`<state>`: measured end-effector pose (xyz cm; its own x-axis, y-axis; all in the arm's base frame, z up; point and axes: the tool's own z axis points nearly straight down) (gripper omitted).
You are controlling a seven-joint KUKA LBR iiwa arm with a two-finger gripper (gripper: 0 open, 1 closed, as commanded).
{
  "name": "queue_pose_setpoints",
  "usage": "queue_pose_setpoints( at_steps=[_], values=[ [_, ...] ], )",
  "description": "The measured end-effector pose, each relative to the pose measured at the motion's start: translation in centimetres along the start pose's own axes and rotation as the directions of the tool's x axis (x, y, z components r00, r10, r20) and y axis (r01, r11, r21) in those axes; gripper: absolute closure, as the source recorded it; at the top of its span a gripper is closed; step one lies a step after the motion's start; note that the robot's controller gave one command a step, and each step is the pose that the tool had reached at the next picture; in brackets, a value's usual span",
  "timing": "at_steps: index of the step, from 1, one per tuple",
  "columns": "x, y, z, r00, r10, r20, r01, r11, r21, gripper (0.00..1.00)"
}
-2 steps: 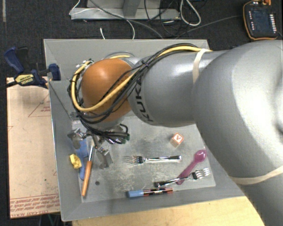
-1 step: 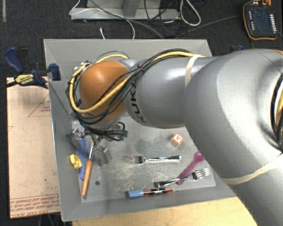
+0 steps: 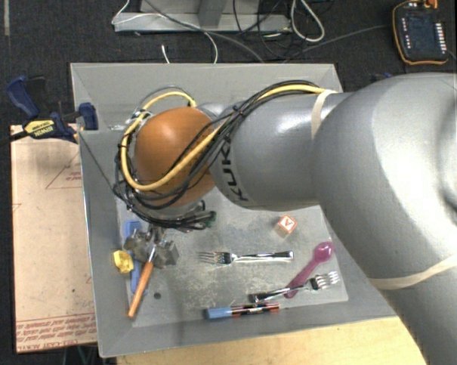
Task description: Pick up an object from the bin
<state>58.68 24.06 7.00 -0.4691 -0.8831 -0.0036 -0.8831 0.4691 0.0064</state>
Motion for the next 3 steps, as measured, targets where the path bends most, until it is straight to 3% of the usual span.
queue_pose_setpoints(
  at_steps=[3],
  values=[
    [-0.1,0.0,-2.4,1.000,0.002,0.003,-0.002,1.000,0.001,1.00]
  ],
)
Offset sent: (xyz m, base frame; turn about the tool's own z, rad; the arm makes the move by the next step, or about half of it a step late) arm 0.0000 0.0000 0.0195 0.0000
